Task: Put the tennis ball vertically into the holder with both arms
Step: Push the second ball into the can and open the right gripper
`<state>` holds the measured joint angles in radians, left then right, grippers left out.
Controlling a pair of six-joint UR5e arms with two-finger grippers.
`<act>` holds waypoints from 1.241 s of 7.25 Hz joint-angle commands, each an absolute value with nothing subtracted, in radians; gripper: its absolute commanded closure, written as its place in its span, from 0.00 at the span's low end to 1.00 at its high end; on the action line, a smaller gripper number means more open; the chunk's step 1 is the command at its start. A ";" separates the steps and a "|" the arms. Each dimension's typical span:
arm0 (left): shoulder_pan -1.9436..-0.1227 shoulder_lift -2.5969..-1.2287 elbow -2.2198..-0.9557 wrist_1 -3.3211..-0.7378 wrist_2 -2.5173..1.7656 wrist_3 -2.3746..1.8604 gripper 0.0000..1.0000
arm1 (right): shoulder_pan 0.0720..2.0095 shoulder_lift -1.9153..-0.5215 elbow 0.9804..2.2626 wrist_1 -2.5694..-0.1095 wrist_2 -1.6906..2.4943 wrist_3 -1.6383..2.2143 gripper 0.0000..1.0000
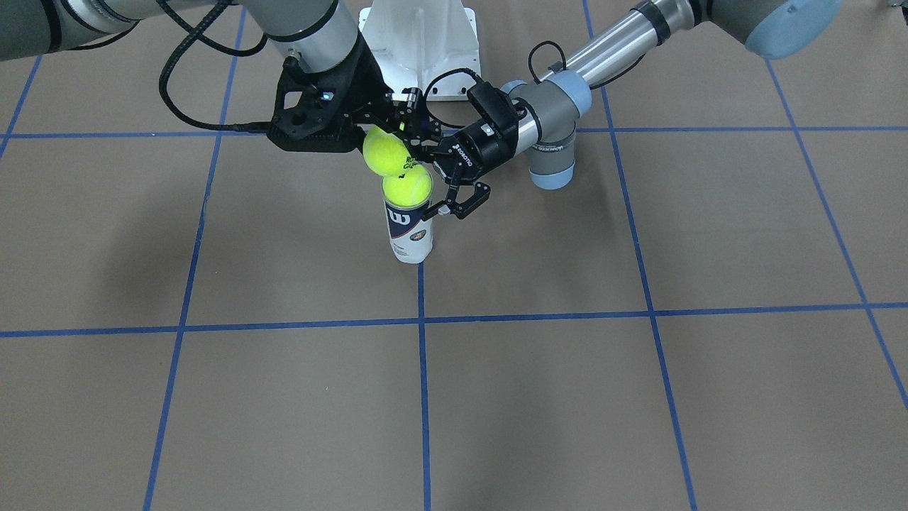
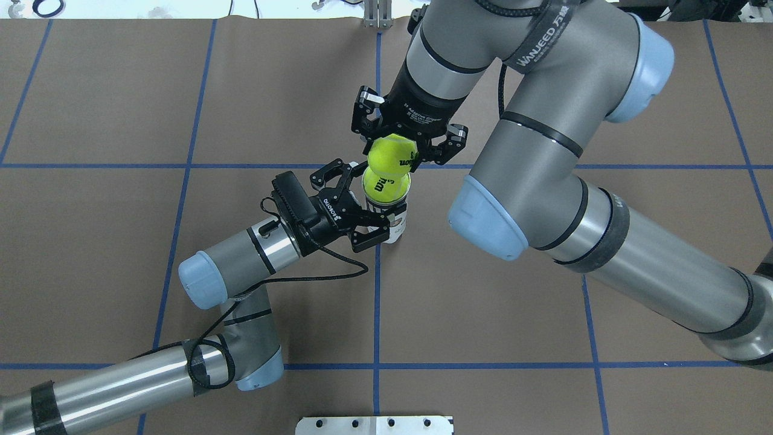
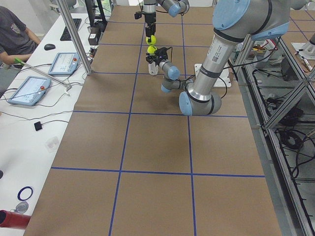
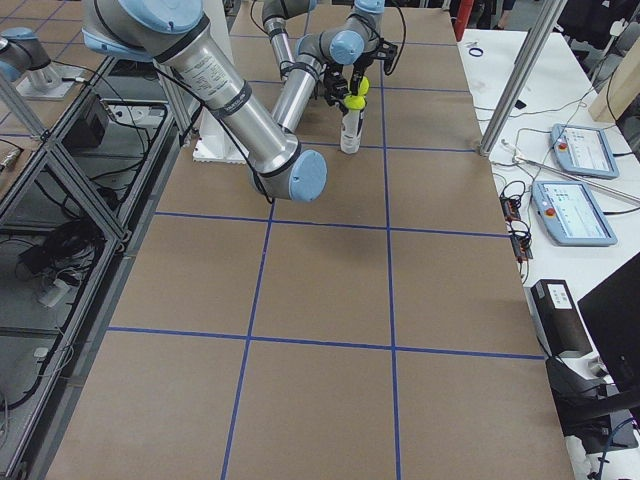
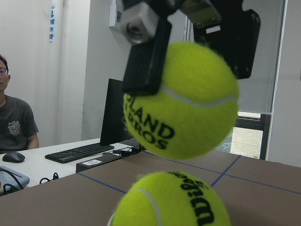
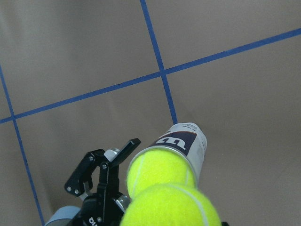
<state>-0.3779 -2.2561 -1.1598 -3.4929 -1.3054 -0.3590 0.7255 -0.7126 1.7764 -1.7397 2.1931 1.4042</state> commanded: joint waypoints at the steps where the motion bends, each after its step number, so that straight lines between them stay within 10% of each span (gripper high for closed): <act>1: -0.377 -2.256 -1.160 -3.493 -1.305 -0.359 0.01 | 0.696 -0.710 1.766 -1.738 2.152 1.404 1.00; 6: -0.376 -2.256 -1.160 -3.493 -1.305 -0.360 0.01 | 0.693 -0.715 1.752 -1.738 2.152 1.399 1.00; 7: -0.376 -2.256 -1.160 -3.493 -1.305 -0.360 0.01 | 0.692 -0.715 1.750 -1.738 2.152 1.394 0.92; 8: -0.376 -2.256 -1.160 -3.493 -1.305 -0.360 0.01 | 0.693 -0.715 1.743 -1.736 2.152 1.394 0.55; 9: -0.376 -2.256 -1.160 -3.493 -1.305 -0.360 0.01 | 0.692 -0.712 1.737 -1.736 2.152 1.393 0.40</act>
